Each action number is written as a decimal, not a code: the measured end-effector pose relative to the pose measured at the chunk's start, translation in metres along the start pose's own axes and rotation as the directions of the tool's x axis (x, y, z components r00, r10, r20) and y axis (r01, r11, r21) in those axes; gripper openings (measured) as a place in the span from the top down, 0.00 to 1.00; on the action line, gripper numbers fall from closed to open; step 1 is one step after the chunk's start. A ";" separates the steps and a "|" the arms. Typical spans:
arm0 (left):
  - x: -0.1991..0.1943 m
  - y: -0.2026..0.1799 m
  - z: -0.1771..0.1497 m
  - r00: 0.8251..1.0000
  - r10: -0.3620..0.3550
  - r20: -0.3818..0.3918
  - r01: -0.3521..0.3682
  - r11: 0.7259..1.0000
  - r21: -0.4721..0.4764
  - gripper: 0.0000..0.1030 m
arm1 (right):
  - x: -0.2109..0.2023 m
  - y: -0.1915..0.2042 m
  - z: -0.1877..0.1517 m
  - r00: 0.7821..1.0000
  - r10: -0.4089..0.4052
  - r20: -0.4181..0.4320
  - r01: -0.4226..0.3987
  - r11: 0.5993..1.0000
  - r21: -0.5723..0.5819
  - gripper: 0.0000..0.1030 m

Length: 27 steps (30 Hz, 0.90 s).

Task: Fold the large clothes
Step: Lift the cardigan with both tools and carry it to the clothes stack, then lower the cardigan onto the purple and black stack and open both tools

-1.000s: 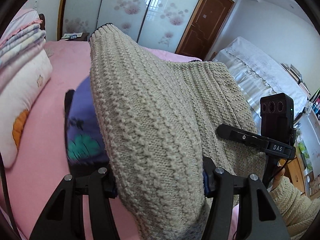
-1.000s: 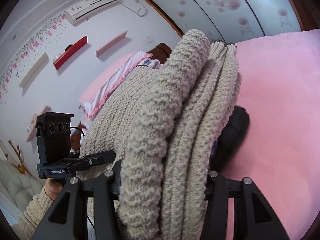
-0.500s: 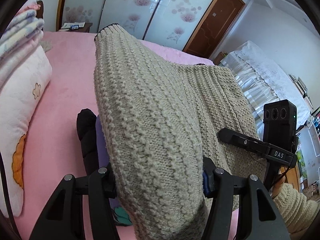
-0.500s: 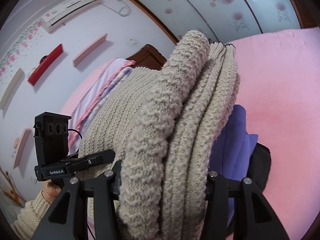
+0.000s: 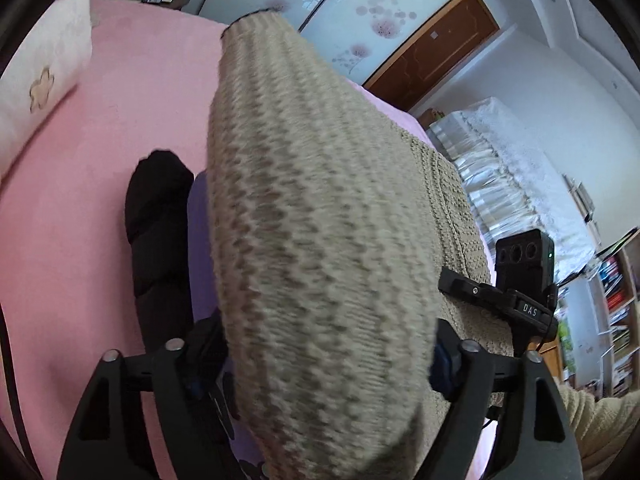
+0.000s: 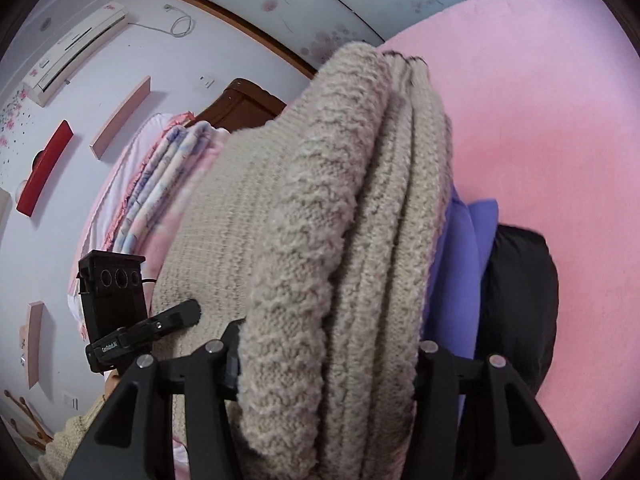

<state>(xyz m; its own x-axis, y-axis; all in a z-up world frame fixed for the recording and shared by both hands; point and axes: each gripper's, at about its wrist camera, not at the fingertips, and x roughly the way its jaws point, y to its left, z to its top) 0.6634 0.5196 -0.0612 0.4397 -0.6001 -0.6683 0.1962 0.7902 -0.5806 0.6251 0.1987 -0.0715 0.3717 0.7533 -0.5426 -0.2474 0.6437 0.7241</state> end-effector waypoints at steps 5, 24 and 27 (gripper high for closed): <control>0.011 0.022 -0.014 0.996 -0.080 0.035 0.082 0.994 -0.068 0.06 | 0.004 -0.004 -0.002 1.000 0.000 0.003 0.000 1.000 -0.026 0.46; -0.017 -0.006 -0.019 0.996 0.036 0.080 -0.033 0.999 -0.034 0.01 | -0.025 0.033 -0.008 0.983 -0.182 0.003 0.179 0.967 -0.180 0.30; -0.024 -0.009 -0.016 0.995 0.042 0.094 -0.040 0.999 -0.025 0.01 | -0.031 0.035 -0.008 0.983 -0.181 0.015 0.181 0.967 -0.179 0.30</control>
<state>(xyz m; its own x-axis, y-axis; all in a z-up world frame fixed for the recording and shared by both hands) 0.6366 0.5254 -0.0473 0.5282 -0.5517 -0.6455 0.1563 0.8103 -0.5647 0.5973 0.1989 -0.0330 0.4236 0.6221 -0.6585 -0.3321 0.7830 0.5260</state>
